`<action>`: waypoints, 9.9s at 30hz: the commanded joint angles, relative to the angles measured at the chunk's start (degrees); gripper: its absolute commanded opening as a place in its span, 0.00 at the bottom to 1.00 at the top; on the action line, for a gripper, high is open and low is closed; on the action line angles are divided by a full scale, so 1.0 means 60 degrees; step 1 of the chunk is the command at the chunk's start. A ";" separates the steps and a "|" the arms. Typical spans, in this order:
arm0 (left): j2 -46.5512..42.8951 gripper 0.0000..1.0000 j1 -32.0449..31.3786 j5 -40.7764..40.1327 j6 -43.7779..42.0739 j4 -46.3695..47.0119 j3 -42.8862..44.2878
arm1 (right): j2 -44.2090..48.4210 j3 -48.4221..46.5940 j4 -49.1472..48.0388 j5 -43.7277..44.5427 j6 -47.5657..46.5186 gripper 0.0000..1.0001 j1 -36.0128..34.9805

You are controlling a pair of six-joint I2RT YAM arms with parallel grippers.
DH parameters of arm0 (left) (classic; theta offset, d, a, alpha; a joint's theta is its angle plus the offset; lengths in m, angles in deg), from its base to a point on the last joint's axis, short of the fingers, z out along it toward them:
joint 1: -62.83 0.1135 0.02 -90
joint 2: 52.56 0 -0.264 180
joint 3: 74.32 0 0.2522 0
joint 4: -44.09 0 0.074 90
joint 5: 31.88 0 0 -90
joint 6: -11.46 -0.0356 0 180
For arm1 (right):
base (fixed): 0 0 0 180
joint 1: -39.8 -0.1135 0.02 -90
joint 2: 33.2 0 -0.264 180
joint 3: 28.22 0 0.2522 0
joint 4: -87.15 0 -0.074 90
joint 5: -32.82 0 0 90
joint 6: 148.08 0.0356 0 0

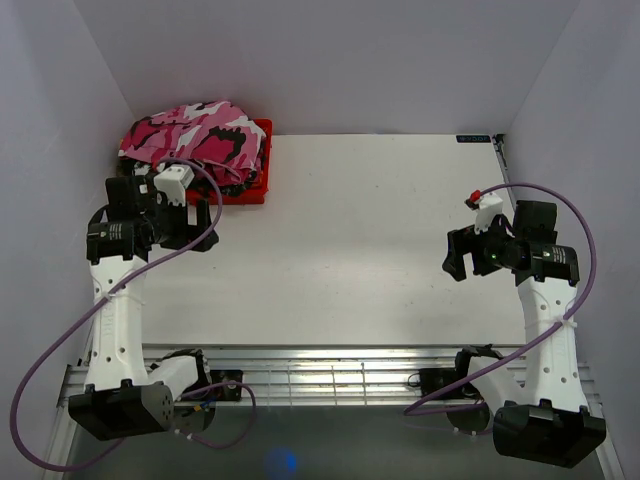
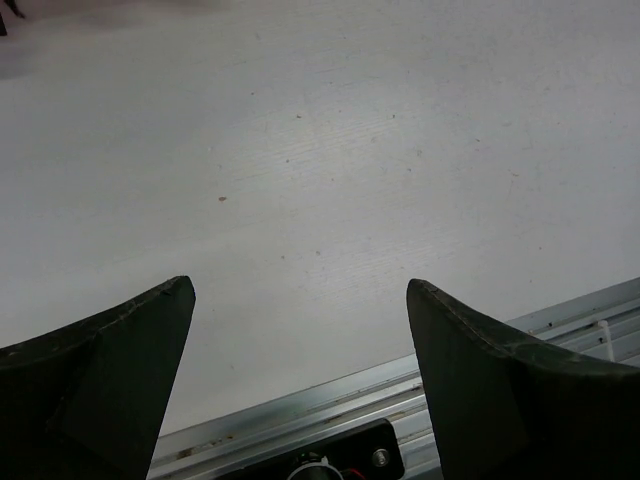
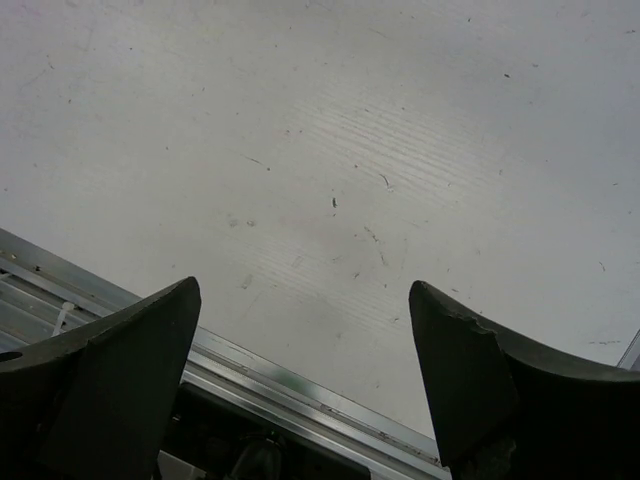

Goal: Fold and stack the trousers
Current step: Grab the trousers from the pile, then move the trousers to the center of the board, then flatten the trousers out

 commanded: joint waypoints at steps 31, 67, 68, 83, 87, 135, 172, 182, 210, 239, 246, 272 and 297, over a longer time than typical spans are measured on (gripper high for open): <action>0.9140 0.98 -0.0046 -0.1867 0.0051 0.2175 0.7743 | -0.0675 0.0857 -0.1406 -0.0594 0.0321 0.90 -0.0024; 0.6946 0.00 -0.0675 0.0078 0.1735 0.6351 0.9837 | -0.0763 0.0491 -0.1888 -0.0957 0.0351 0.90 -0.0024; 0.6712 0.00 -0.0720 0.0226 0.2054 0.6454 0.9852 | -0.0705 0.0476 -0.1947 -0.1090 0.0321 0.90 -0.0024; 0.5421 0.00 -0.5272 0.0024 0.3142 0.8271 0.8861 | 0.0454 0.0784 -0.5098 -0.4080 0.0820 0.90 -0.0039; 0.5202 0.00 -0.6797 -0.1265 0.2644 0.8708 0.7147 | 0.0599 0.0638 -0.4615 -0.3043 0.0293 0.90 -0.0024; 0.5526 0.89 -0.5233 -0.0315 0.1953 0.6233 0.0348 | -0.7327 -0.5030 -0.3034 0.2778 -0.2593 0.69 -0.0874; 0.6314 0.63 -0.7971 -0.2132 0.3493 1.0614 -0.2599 | -0.3985 0.2132 -0.5171 0.4594 -0.1071 0.79 -0.3921; 0.5308 0.00 -0.7913 -0.1824 0.2938 0.9885 -0.2598 | -0.3591 0.1839 -0.5040 0.4416 -0.1712 0.08 -0.3906; -0.3264 0.00 -0.3226 -0.4941 -0.6877 0.4344 -0.5086 | -0.2168 0.1341 -0.2490 0.3918 -0.8585 0.08 0.1454; 0.0906 0.68 -0.2434 0.0624 -0.1579 0.2776 -0.2276 | -0.3676 0.2027 -0.1375 0.2057 -0.3810 0.74 -0.5970; 0.2300 0.64 -0.2434 0.0285 -0.0655 0.5397 -0.3316 | -0.4263 0.3844 -0.3089 0.3741 -0.4103 0.51 -0.5957; 0.5351 0.00 -0.2376 0.2614 0.3905 0.9721 -0.1398 | -0.3648 0.3992 -0.2784 0.3787 -0.4498 0.08 -0.5547; 0.1349 0.38 -1.0360 0.0012 -0.3556 0.5108 -0.4022 | -0.4439 0.1853 -0.1362 0.2805 -0.4718 0.08 -0.3496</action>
